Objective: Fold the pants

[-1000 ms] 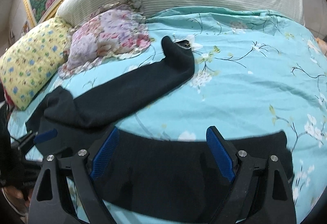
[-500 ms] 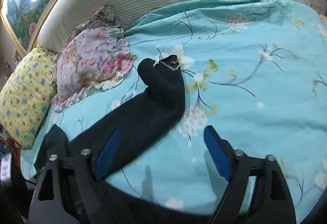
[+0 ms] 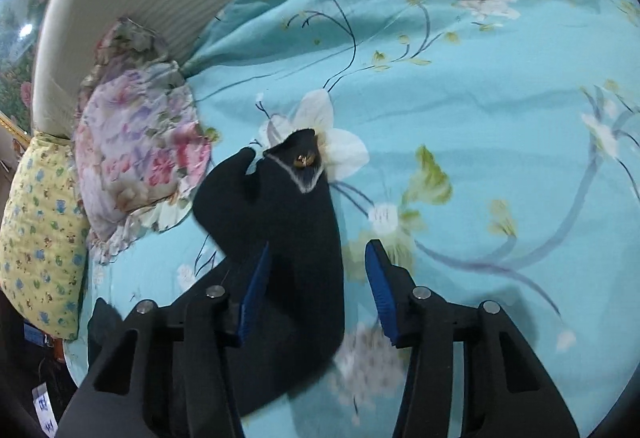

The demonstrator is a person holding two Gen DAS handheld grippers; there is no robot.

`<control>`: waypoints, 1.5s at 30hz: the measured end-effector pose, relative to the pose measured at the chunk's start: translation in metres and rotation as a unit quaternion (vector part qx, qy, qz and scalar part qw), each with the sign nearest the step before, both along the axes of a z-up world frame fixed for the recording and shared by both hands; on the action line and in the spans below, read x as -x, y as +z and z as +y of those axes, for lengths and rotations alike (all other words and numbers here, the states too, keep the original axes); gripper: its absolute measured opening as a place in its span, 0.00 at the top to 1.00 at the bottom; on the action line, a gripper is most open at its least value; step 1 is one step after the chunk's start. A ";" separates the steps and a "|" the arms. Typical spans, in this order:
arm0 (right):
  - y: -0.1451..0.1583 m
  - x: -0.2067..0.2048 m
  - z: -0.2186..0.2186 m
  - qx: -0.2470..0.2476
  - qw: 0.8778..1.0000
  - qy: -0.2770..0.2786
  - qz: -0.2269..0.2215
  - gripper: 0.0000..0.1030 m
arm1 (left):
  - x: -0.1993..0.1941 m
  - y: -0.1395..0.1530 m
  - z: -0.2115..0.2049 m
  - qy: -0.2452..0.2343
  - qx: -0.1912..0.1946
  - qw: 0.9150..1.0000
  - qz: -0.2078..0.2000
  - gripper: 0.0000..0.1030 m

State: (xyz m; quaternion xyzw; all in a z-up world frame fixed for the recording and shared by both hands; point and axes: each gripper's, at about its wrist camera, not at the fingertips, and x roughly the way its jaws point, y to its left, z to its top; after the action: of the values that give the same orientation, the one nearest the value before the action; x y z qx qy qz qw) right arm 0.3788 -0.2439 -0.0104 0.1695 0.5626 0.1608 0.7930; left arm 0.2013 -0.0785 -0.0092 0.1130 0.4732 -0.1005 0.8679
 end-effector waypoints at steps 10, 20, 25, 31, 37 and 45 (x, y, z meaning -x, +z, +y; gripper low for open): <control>-0.021 -0.032 0.016 -0.009 1.000 0.006 0.022 0.90 | -0.005 -0.018 -0.002 -0.029 -0.029 0.999 0.006 0.26; 0.039 0.013 -0.025 -0.041 0.996 -0.067 -0.047 0.94 | 0.009 0.011 0.010 -0.042 -0.018 0.999 -0.021 0.93; 0.069 0.051 -0.042 -0.055 0.993 -0.081 -0.062 0.94 | 0.031 0.043 0.028 -0.037 0.031 0.998 -0.040 0.93; 0.091 0.100 -0.058 -0.083 0.989 -0.097 -0.073 0.94 | 0.067 0.066 0.041 -0.040 0.067 0.996 -0.051 0.93; 0.099 0.167 -0.084 -0.100 0.983 -0.129 -0.084 0.94 | 0.107 0.074 0.039 -0.057 0.097 0.992 -0.052 0.93; 0.086 0.242 -0.101 -0.089 0.975 -0.183 -0.087 0.94 | 0.139 0.053 0.034 -0.073 0.096 0.992 -0.040 0.93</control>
State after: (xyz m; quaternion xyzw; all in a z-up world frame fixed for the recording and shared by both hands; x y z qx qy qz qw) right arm 0.1367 -0.3451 0.0758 0.3249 0.4345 0.0761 0.8366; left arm 0.0618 -0.0446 0.0442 0.0673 0.4165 -0.2040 0.8834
